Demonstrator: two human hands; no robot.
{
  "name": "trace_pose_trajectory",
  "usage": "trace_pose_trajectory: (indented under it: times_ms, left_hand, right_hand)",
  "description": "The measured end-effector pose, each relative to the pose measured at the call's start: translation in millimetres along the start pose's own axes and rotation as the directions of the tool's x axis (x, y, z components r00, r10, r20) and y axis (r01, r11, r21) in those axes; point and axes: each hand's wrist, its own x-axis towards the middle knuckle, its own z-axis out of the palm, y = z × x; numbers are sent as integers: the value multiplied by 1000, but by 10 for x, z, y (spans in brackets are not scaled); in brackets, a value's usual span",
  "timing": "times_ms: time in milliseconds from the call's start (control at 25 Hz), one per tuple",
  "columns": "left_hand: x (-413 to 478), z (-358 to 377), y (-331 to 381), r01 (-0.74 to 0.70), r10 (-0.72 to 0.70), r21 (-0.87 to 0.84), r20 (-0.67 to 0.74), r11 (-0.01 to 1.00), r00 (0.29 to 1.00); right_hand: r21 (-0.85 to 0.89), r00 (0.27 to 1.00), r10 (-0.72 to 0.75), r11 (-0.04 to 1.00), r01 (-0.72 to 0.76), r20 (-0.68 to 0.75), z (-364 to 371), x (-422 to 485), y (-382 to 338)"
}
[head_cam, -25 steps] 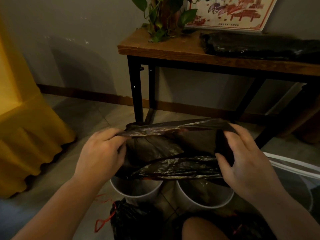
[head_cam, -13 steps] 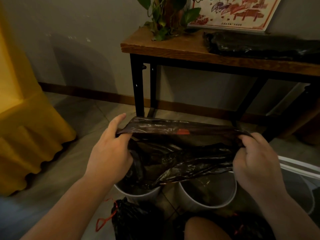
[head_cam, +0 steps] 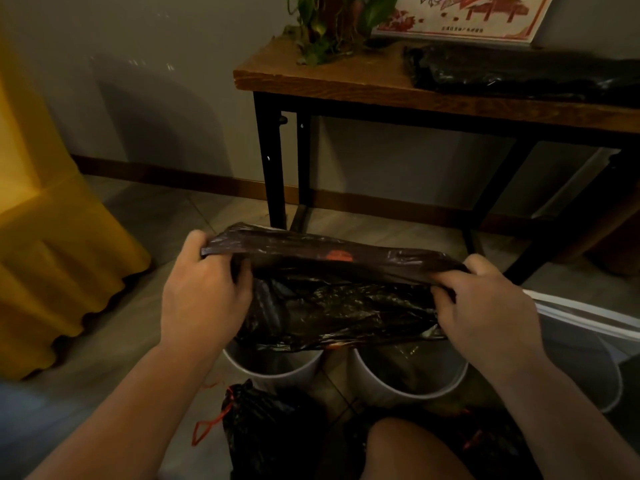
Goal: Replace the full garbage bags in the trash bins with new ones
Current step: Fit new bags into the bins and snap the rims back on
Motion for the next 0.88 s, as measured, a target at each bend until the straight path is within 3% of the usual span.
trace_pose_trajectory:
  times_ms: [320,520,640,880]
  left_hand:
    - [-19,-156,-49,-3,3,-6,-7,1000,1000]
    - [6,-115,29,-37,37,48,16,998,999]
    - [6,-123,47,-26,31,91,-45,995,999]
    - [13,-46,-96,-166,163,199,32,966,986]
  right_hand:
    - [16,990,89,996,-92,111,38,-21,71]
    - [46,988,110,993,-106,-108,-32,1,-51]
    - [44,981,131,991,-126,-146,-27,1,-76]
    - [-151,998,51,987,-55,-26,25,0,79]
